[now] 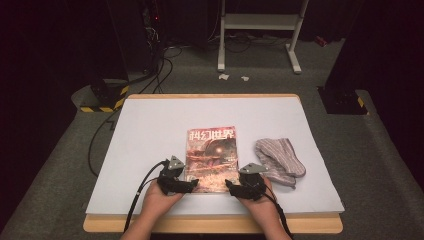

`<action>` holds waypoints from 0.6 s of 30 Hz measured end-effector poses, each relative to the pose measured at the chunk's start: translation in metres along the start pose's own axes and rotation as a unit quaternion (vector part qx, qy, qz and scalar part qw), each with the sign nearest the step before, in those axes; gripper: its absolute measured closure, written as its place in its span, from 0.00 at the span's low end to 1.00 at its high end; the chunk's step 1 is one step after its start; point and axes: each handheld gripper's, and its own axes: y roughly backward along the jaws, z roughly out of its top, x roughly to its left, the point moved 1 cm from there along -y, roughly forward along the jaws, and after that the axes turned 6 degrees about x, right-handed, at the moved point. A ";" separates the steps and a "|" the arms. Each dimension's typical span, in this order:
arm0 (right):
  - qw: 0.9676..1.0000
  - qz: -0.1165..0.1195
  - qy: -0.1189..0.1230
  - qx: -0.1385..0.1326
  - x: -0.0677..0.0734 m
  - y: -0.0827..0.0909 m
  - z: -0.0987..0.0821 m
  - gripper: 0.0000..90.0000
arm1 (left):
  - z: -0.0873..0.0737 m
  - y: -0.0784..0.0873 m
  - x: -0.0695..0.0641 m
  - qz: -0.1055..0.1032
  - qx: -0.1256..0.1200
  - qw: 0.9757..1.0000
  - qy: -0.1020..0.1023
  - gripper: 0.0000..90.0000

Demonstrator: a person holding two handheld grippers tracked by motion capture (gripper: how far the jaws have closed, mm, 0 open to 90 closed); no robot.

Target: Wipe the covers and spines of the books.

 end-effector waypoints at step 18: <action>1.000 0.002 -0.001 0.011 0.001 0.000 0.001 0.40 | -0.001 -0.002 -0.002 -0.008 -0.011 1.000 0.001 0.28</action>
